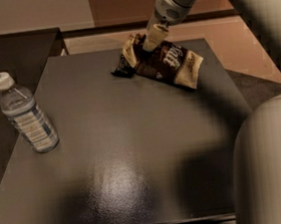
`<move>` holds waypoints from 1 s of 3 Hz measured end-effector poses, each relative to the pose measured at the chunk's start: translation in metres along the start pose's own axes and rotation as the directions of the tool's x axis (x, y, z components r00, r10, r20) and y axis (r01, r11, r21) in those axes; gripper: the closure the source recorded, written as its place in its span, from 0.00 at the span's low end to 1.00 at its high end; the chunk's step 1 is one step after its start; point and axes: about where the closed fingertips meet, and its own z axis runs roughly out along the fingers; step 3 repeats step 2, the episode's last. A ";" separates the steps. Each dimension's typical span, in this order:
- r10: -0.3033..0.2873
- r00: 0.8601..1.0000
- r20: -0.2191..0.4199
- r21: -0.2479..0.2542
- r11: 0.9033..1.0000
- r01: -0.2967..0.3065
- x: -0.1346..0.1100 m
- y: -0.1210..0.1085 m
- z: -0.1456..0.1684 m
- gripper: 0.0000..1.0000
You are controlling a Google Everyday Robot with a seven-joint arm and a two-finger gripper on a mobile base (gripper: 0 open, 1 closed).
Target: Move brown chip bag near rxbar chocolate
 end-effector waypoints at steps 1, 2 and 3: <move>0.000 1.000 -0.001 -0.005 1.000 0.000 0.000 0.001 0.003 0.00; 0.000 1.000 -0.001 -0.005 1.000 0.000 0.000 0.001 0.003 0.00; 0.000 1.000 -0.001 -0.005 1.000 0.000 0.000 0.001 0.003 0.00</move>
Offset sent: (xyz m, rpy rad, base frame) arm 0.0006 0.0017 -0.0027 -0.0004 0.0038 0.0023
